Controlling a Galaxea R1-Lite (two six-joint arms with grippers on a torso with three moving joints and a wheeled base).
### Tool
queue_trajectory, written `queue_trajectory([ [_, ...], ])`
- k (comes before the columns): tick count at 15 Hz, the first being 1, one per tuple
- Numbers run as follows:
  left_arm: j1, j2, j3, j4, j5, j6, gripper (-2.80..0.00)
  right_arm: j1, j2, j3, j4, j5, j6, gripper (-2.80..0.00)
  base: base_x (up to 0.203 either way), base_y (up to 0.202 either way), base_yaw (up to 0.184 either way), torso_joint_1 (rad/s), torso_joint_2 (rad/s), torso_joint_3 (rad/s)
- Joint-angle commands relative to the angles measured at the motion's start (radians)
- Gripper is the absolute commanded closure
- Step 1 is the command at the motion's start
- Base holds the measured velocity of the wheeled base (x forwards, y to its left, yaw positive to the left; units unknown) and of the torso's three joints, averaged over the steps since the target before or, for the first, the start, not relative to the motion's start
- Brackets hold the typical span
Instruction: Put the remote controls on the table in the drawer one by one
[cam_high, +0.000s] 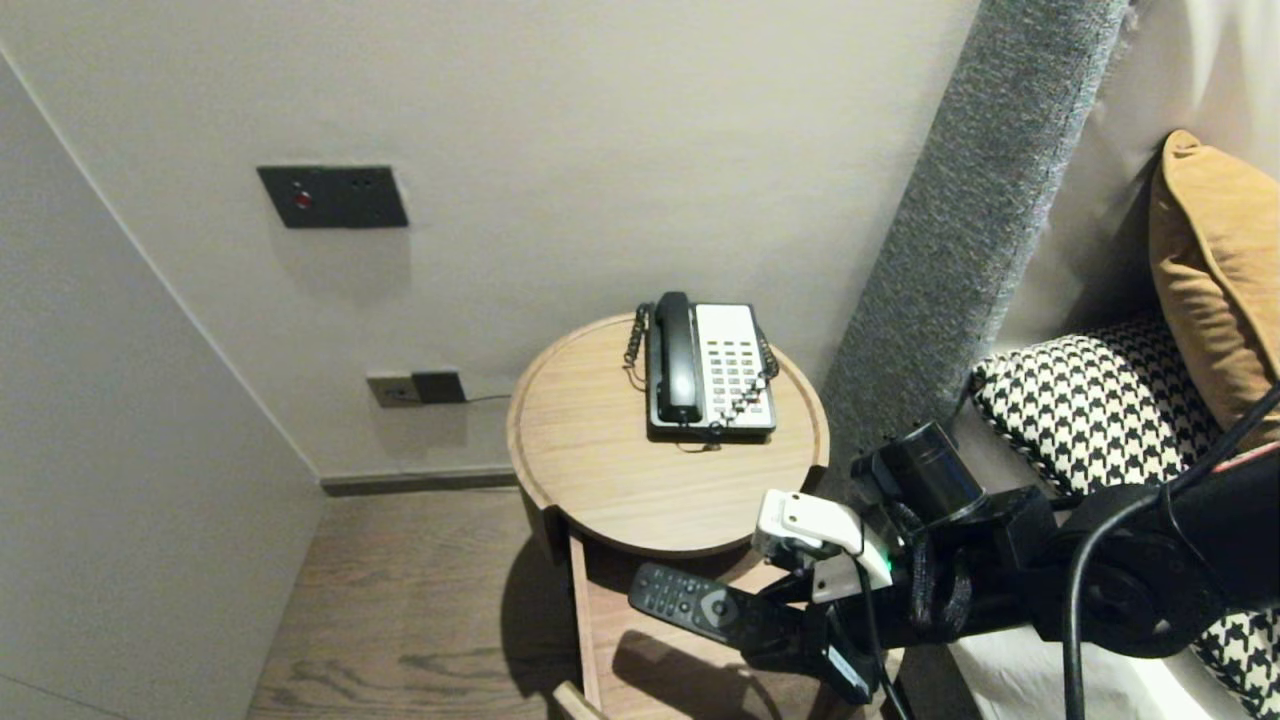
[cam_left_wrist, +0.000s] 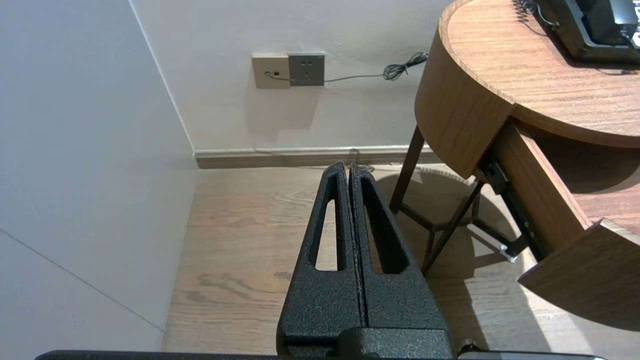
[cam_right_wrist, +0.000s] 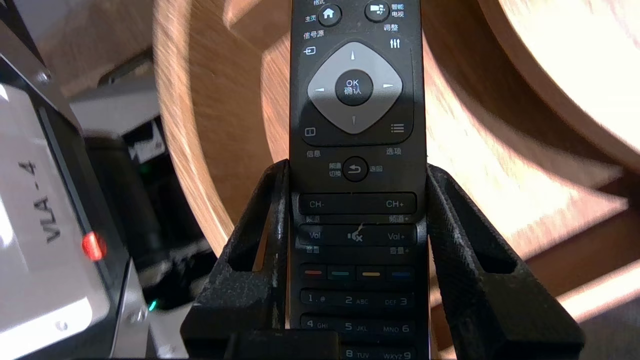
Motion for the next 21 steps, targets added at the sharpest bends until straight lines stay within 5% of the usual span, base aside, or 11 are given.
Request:
queue_trajectory([
  [1, 0.0, 0.0, 0.0, 0.0, 0.0, -0.001, 0.0, 0.019, -0.001, 0.04, -0.042, 0.003, -0.003, 0.0, 0.0, 0.0, 0.0, 0.0, 0.0, 0.0],
  [13, -0.001, 0.002, 0.0, 0.0, 0.0, -0.001, 0.0, 0.06, 0.17, 0.127, -0.282, 0.001, -0.023, 0.0, 0.0, 0.0, 0.0, 0.0, 0.0, 0.0],
  [21, 0.0, 0.0, 0.0, 0.0, 0.0, -0.001, 0.0, 0.023, 0.231, 0.097, -0.293, 0.001, -0.14, 0.0, 0.0, 0.0, 0.0, 0.0, 0.0, 0.0],
])
